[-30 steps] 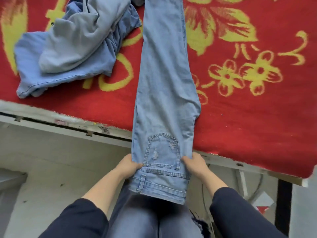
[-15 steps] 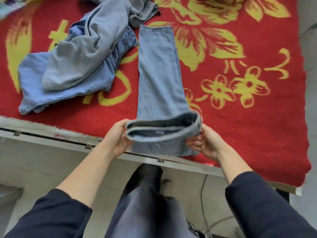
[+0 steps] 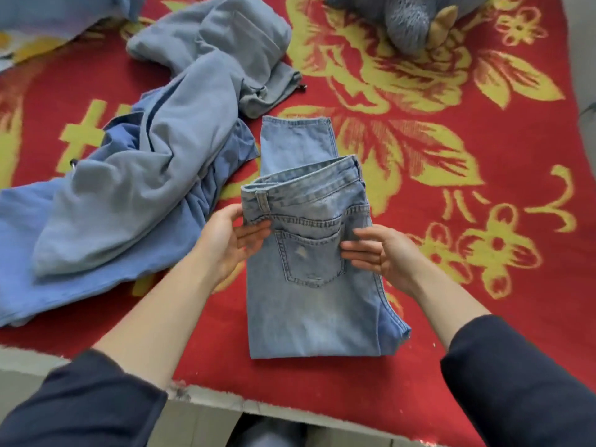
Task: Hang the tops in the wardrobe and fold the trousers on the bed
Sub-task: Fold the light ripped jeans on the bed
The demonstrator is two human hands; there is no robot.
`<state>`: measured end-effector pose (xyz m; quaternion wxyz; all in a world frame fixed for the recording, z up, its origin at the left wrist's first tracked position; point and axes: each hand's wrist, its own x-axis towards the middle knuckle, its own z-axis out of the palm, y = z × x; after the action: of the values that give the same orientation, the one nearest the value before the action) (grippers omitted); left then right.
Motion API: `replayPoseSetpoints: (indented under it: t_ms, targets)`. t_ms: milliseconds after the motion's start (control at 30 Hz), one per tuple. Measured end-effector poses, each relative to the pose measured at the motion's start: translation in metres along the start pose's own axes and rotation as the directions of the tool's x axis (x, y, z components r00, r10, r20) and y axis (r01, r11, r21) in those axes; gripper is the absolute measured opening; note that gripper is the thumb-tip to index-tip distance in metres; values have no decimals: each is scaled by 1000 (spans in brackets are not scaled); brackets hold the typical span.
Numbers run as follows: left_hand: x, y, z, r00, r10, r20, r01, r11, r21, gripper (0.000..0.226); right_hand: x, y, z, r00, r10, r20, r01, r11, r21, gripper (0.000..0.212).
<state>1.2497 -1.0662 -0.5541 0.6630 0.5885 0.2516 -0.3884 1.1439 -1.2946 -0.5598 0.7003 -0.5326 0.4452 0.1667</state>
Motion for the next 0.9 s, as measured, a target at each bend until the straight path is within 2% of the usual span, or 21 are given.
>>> replayPoseSetpoints:
  t_ms: [167, 300, 367, 433, 467, 500, 567, 633, 667, 767, 833, 900]
  targets:
    - [43, 69, 15, 994, 97, 50, -102, 988, 118, 30, 41, -61, 18, 998, -65, -28, 65, 998, -3, 9]
    - [76, 105, 27, 983, 172, 60, -178, 977, 114, 32, 68, -97, 35, 991, -124, -45, 124, 992, -8, 8]
    - [95, 109, 32, 967, 251, 50, -256, 959, 124, 32, 83, -101, 38, 977, -186, -103, 190, 981, 32, 23]
    - [110, 95, 35, 946, 322, 27, -319, 917, 238, 43, 94, -89, 37, 958, -240, -155, 232, 970, -66, 51]
    - [112, 79, 33, 928, 370, 43, -361, 864, 352, 53, 98, -75, 36, 951, -269, -151, 237, 951, -200, 57]
    - [111, 59, 30, 900, 422, 108, -416, 762, 496, 63, 97, -59, 34, 947, -296, -124, 233, 900, -369, 61]
    - [103, 12, 20, 834, 457, 309, -506, 413, 757, 74, 92, -21, 26, 951, -310, -3, 218, 676, -704, 62]
    - [89, -35, 12, 814, 386, 434, -495, 70, 866, 74, 80, 16, 16, 935, -320, 150, 280, 412, -867, 65]
    - [80, -58, 8, 824, 335, 457, -471, -42, 881, 74, 74, 32, 11, 922, -323, 213, 314, 305, -899, 74]
    - [57, -120, -3, 818, 252, 517, -467, -231, 853, 74, 61, 74, -12, 903, -274, 331, 367, 92, -926, 97]
    - [49, -146, -12, 806, 233, 544, -467, -314, 826, 76, 49, 93, -25, 888, -224, 401, 400, -55, -915, 104]
    - [44, -160, -17, 817, 182, 547, -464, -355, 812, 90, 39, 107, -33, 880, -185, 438, 396, -223, -891, 113]
